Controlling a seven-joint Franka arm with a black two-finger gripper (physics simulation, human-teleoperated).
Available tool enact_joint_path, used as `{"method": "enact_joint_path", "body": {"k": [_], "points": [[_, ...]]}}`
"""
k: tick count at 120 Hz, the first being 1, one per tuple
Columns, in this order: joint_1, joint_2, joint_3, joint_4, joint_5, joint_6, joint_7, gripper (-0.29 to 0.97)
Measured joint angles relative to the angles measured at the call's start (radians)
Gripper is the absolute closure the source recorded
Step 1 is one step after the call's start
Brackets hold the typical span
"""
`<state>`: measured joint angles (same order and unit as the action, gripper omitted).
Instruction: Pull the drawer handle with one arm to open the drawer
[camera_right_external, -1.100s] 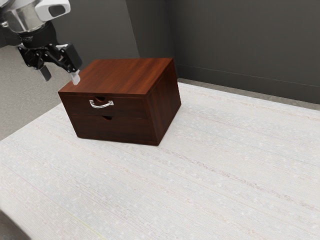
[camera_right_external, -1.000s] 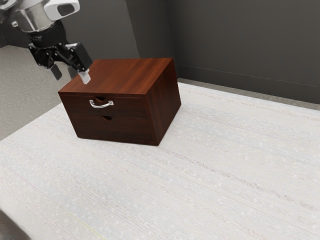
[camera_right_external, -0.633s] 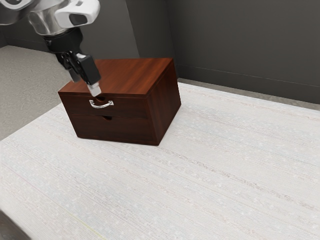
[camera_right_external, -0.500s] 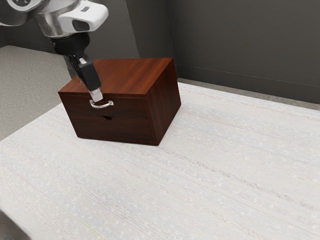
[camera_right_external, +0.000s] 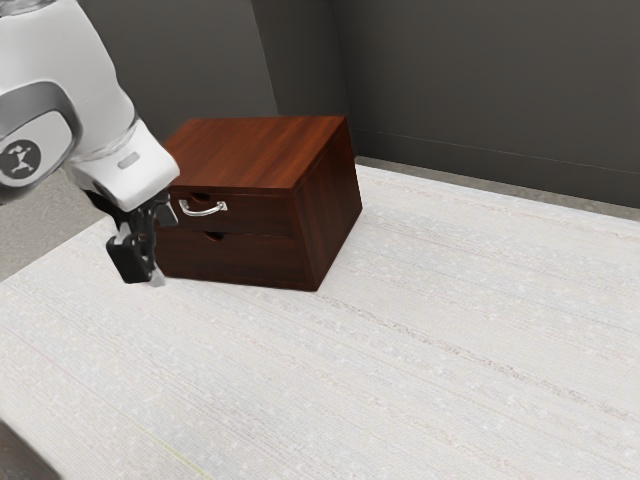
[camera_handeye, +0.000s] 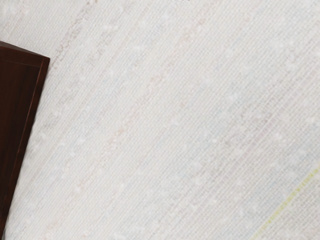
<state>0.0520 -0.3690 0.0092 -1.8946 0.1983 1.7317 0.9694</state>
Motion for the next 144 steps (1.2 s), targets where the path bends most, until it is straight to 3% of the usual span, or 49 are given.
{"method": "enact_joint_path", "body": {"k": [9, 27, 60, 81, 113, 144], "points": [[0.000, 0.010, 0.005, -0.019, 0.014, 0.057, 0.051, 0.00], [0.003, 0.089, 0.132, -0.018, 0.027, 0.151, 0.158, 0.00], [0.002, 0.190, 0.267, -0.010, -0.014, 0.309, 0.377, 0.00], [0.004, 0.324, 0.281, 0.058, -0.019, 0.390, 0.470, 0.00], [-0.001, 0.420, 0.308, 0.141, -0.019, 0.468, 0.562, 0.00], [0.014, 0.469, 0.308, 0.147, -0.019, 0.567, 0.608, 0.21]]}}
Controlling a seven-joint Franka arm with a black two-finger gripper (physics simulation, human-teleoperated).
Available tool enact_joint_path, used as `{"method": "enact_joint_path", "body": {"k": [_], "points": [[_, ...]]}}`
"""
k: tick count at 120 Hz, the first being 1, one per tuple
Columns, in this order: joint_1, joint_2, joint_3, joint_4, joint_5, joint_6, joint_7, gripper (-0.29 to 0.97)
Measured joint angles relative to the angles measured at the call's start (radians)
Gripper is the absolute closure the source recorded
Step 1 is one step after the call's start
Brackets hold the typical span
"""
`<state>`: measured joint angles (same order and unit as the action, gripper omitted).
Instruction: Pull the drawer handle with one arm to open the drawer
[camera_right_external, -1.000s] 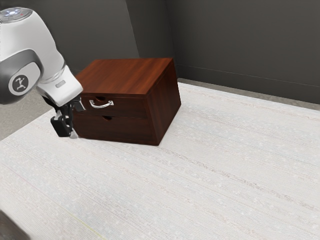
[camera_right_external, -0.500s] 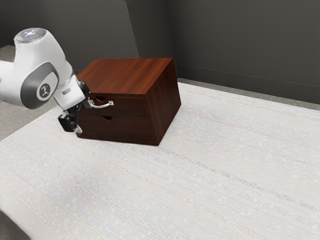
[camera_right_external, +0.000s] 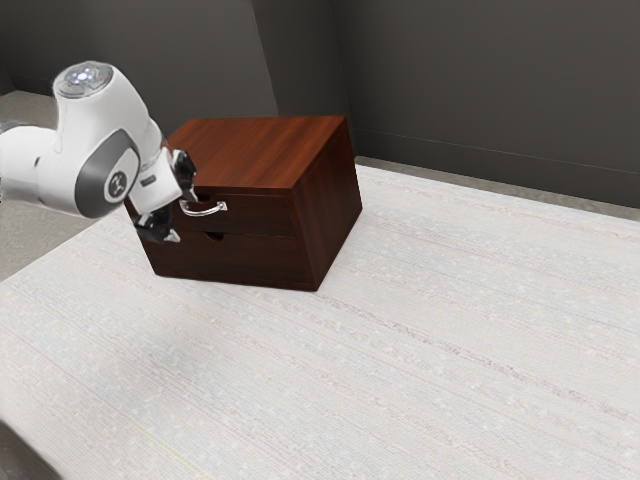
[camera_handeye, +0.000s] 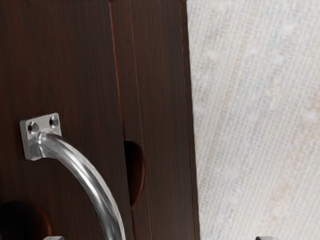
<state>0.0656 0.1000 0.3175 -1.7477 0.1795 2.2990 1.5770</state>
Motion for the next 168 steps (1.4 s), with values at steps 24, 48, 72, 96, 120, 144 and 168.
{"method": "enact_joint_path", "body": {"k": [24, 48, 72, 96, 120, 144, 168], "points": [[0.000, 0.020, -0.007, 0.014, -0.004, 0.053, 0.022, 0.33], [0.002, 0.042, -0.025, 0.009, -0.008, 0.074, 0.038, 0.36], [0.016, 0.053, -0.028, -0.004, -0.011, 0.089, 0.054, 0.31], [0.032, -0.038, -0.042, -0.110, -0.023, 0.095, 0.062, 0.44], [0.041, -0.151, -0.049, -0.241, -0.023, 0.116, 0.066, 0.37], [0.045, -0.251, -0.052, -0.349, -0.031, 0.129, 0.067, 0.40], [0.027, -0.389, -0.048, -0.464, -0.046, 0.134, 0.066, 0.55]]}}
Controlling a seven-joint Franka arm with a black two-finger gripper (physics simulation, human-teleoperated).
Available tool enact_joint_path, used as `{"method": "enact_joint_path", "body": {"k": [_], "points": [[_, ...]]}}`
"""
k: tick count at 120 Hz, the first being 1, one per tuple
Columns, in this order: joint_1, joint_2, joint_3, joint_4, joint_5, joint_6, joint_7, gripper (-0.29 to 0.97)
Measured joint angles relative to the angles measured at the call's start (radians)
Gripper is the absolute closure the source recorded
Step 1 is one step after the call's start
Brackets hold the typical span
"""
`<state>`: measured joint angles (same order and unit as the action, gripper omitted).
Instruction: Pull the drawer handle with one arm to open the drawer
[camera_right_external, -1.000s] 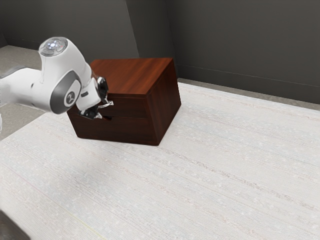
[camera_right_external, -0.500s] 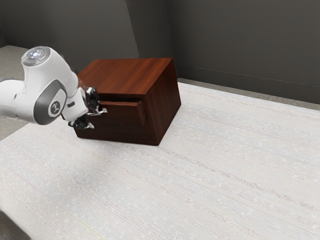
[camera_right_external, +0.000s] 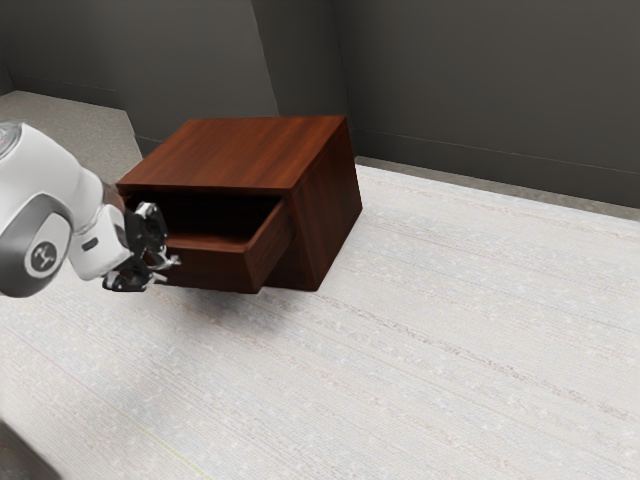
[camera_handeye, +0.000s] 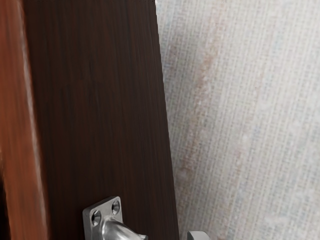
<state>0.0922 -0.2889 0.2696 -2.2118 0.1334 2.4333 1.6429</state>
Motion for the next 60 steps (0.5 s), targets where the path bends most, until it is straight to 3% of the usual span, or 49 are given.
{"method": "enact_joint_path", "body": {"k": [16, 26, 40, 60], "points": [[-0.008, -0.103, 0.010, -0.094, -0.001, -0.004, -0.001, 0.56], [-0.081, -0.185, 0.012, -0.129, 0.005, -0.050, -0.002, 0.38], [-0.092, -0.300, 0.011, -0.130, 0.011, -0.158, -0.004, 0.20], [-0.089, -0.295, -0.015, -0.012, -0.013, -0.355, -0.069, 0.08]]}}
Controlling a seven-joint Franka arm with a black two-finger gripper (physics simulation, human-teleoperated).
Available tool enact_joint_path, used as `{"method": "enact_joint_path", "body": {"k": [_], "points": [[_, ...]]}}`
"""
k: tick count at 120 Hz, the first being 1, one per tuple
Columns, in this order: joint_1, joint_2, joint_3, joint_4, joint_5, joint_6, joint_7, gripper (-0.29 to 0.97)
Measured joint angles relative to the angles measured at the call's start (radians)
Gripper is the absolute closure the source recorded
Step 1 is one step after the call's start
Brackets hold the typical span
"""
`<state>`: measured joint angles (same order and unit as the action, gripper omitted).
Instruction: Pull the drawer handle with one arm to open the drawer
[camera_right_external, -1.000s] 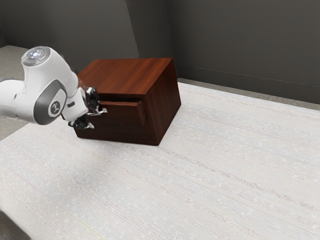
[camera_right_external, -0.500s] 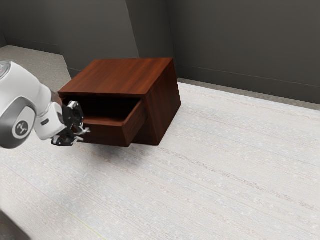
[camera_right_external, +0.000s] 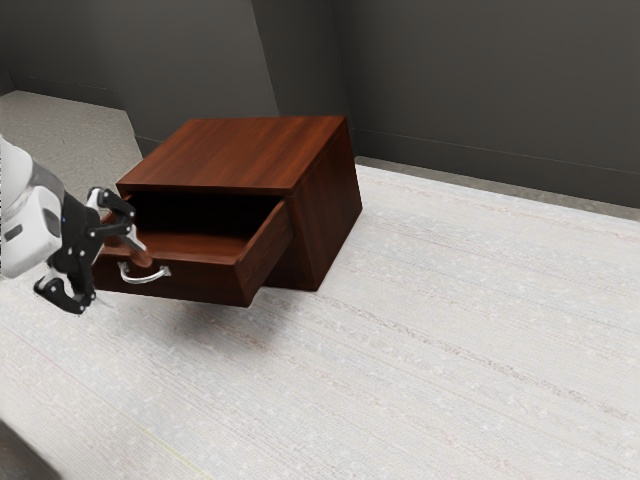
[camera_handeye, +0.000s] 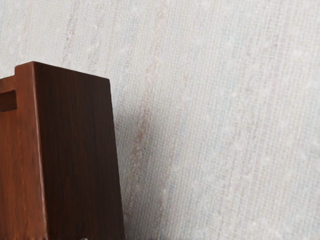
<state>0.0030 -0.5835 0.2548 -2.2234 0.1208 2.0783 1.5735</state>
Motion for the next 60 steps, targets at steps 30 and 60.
{"method": "enact_joint_path", "body": {"k": [30, 60], "points": [[-0.009, 0.326, -0.097, 0.493, -0.003, -0.372, -0.357, 0.02], [-0.011, 0.359, -0.160, 0.575, -0.005, -0.513, -0.689, 0.00]]}}
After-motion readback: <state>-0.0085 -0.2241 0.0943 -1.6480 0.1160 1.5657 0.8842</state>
